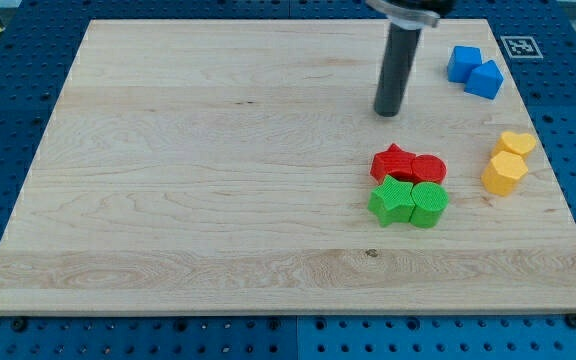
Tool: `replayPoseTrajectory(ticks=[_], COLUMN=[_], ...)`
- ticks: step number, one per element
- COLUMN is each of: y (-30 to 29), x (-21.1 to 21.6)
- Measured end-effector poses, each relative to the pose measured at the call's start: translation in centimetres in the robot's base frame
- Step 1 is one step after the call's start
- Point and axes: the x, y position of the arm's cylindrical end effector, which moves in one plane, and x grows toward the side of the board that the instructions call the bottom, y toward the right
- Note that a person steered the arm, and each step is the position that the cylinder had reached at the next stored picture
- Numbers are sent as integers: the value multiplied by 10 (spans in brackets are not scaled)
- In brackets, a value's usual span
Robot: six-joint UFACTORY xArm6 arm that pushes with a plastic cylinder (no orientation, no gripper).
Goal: Push your arm to the right center of the board
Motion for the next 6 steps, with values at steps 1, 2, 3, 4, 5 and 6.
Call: replayPoseTrajectory(ticks=[1, 2, 3, 4, 5, 6], y=[20, 51, 63, 74, 105, 112], x=[-18, -18, -18, -18, -11, 8])
